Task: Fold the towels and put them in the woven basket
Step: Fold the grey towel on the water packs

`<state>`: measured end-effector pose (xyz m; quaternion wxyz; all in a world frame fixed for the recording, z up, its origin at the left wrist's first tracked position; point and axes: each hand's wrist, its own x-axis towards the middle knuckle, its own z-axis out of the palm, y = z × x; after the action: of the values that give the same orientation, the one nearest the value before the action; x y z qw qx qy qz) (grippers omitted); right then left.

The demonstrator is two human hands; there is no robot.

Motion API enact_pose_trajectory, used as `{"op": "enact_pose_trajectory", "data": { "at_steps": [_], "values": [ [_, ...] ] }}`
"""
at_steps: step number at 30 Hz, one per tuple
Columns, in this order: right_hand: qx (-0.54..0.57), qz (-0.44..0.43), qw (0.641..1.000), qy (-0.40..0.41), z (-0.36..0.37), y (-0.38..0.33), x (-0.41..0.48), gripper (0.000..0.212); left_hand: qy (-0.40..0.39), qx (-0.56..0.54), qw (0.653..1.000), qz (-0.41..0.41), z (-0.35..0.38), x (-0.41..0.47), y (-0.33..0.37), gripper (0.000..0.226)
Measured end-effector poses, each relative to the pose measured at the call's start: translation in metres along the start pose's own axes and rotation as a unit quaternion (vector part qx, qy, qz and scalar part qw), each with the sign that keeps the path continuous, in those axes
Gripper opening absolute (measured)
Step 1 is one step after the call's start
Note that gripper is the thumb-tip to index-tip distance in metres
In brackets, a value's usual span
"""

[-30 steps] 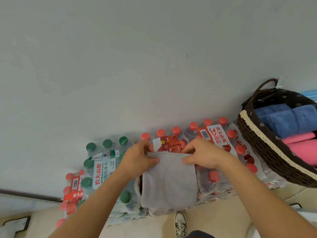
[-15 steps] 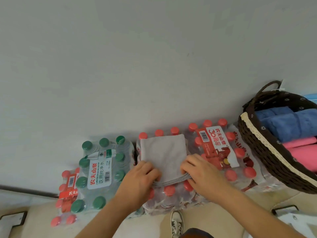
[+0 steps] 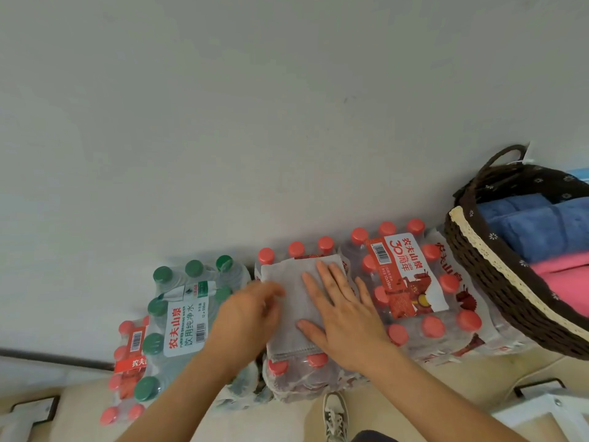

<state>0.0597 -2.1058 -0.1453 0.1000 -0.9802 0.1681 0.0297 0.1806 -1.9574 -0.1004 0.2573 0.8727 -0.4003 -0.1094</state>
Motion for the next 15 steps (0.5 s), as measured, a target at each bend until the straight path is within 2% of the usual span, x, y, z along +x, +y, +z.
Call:
{"op": "enact_pose_trajectory", "data": {
  "at_steps": [1, 2, 4, 6, 8, 11, 13, 15],
  "values": [
    [-0.002, -0.002, 1.0, 0.004, 0.002, 0.001, 0.0, 0.075, 0.047, -0.011, 0.997, -0.052, -0.002, 0.007, -0.003, 0.013],
    [-0.003, -0.007, 1.0, 0.009, 0.003, 0.002, 0.0, 0.075, 0.06, -0.026, 0.992, -0.11, -0.005, 0.014, -0.005, 0.013],
    [-0.002, -0.021, 1.0, 0.016, 0.005, 0.003, 0.0, 0.075, 0.022, -0.119, 0.968, -0.22, -0.008, 0.03, -0.01, 0.013],
    [0.001, -0.025, 1.0, 0.013, 0.005, 0.004, 0.001, 0.075, -0.007, -0.263, 0.921, -0.288, -0.009, 0.043, -0.014, 0.015],
    [0.006, -0.027, 1.0, 0.012, 0.004, 0.004, 0.001, 0.074, -0.006, -0.328, 0.893, -0.307, -0.01, 0.05, -0.017, 0.011],
    [0.012, -0.032, 0.999, 0.008, 0.005, 0.005, 0.001, 0.074, 0.012, -0.349, 0.884, -0.311, -0.009, 0.054, -0.02, 0.009],
    [0.007, -0.031, 0.999, 0.014, 0.005, 0.005, 0.001, 0.074, 0.042, -0.326, 0.897, -0.295, -0.008, 0.054, -0.018, 0.012],
    [-0.004, -0.03, 0.999, 0.011, 0.005, 0.004, 0.001, 0.073, 0.064, -0.253, 0.929, -0.262, -0.004, 0.054, -0.017, 0.016]
  ]
}}
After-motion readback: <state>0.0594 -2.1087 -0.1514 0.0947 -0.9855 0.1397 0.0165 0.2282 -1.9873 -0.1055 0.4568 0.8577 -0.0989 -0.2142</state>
